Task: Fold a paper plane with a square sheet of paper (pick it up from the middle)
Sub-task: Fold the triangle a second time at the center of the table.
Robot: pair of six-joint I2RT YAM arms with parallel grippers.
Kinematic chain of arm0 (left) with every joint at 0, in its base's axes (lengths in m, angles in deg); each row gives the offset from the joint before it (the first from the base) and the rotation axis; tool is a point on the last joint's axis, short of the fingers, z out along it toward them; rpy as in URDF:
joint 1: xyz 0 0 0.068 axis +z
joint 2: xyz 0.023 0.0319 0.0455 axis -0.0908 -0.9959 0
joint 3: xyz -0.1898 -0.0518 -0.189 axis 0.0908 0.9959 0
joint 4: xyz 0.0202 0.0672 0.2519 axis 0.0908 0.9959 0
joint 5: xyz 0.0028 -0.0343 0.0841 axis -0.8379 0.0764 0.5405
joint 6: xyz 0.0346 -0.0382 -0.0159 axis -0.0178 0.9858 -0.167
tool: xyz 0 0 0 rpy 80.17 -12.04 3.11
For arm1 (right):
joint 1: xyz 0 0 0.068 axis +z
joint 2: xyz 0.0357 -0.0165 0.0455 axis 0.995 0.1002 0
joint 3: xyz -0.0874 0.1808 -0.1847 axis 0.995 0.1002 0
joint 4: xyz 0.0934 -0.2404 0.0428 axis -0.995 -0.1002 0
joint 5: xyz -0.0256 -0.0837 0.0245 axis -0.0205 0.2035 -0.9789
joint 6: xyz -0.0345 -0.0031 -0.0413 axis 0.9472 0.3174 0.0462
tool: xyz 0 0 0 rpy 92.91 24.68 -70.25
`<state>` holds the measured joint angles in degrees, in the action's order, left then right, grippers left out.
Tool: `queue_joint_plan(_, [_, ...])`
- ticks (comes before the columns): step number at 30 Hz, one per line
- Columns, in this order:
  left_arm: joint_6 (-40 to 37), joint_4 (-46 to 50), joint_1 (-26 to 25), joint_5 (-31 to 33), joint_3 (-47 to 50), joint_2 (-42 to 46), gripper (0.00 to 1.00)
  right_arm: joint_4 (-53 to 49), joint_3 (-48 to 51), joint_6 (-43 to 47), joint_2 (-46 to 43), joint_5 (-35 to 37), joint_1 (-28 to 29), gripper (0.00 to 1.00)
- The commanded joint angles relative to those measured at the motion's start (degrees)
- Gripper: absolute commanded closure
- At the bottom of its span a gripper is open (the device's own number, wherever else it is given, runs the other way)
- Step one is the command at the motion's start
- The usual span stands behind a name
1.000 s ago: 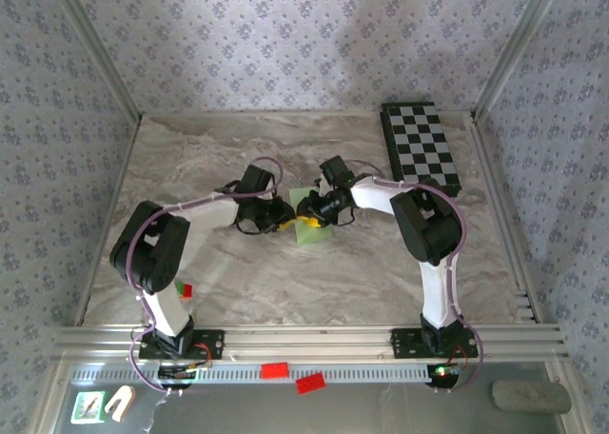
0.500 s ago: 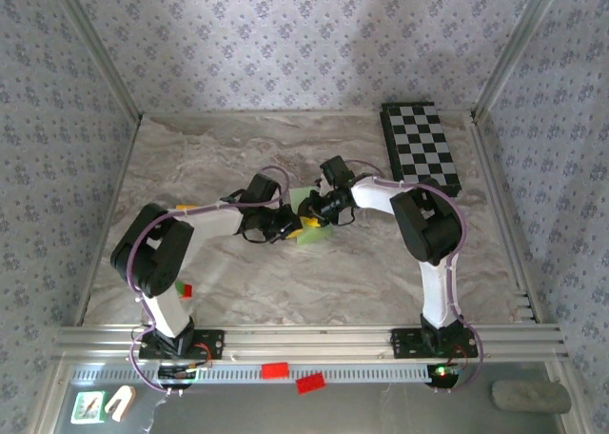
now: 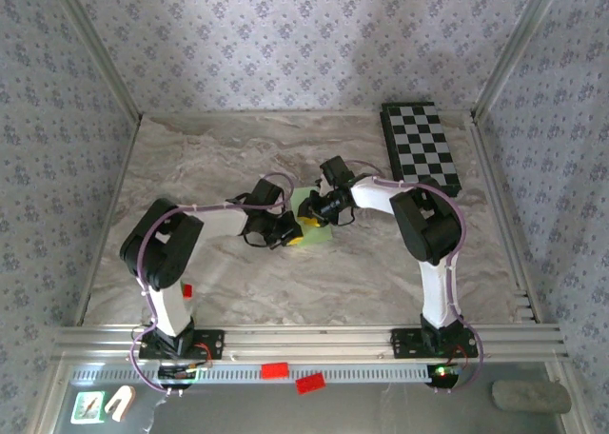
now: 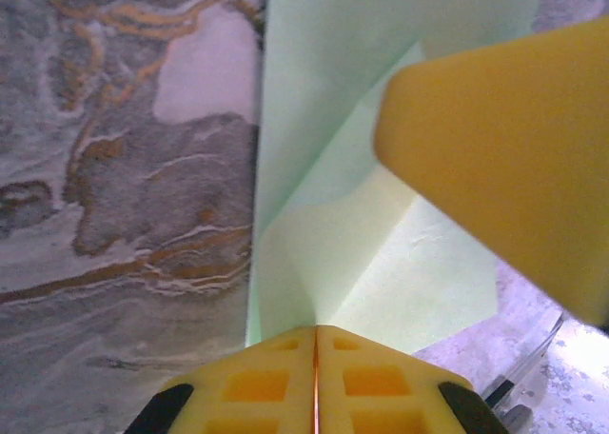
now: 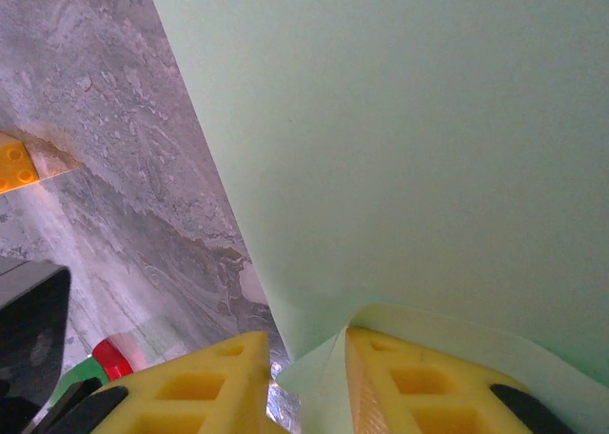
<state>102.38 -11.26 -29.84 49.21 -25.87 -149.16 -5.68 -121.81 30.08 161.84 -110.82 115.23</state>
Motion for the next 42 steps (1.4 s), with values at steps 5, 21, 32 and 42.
queue_joint_plan(5, [-1.7,1.9,-0.6,-1.3,-2.0,-1.4,0.91,-1.9,-0.8,-0.6,2.0,1.4,-0.4,0.70])
queue_joint_plan(21, [-2.4,2.3,-0.9,-0.7,-2.6,-2.0,0.91,-0.7,-0.2,-0.4,-3.0,0.1,-1.3,0.69])
queue_joint_plan(32, [-2.9,2.7,-0.8,-0.6,-3.0,-2.4,0.91,-2.8,1.1,4.6,-5.2,2.2,-2.2,0.69])
queue_joint_plan(42, [-2.9,2.8,-0.9,-0.7,-3.1,-2.3,0.91,-4.2,-0.3,6.4,-3.0,1.8,-1.6,0.70])
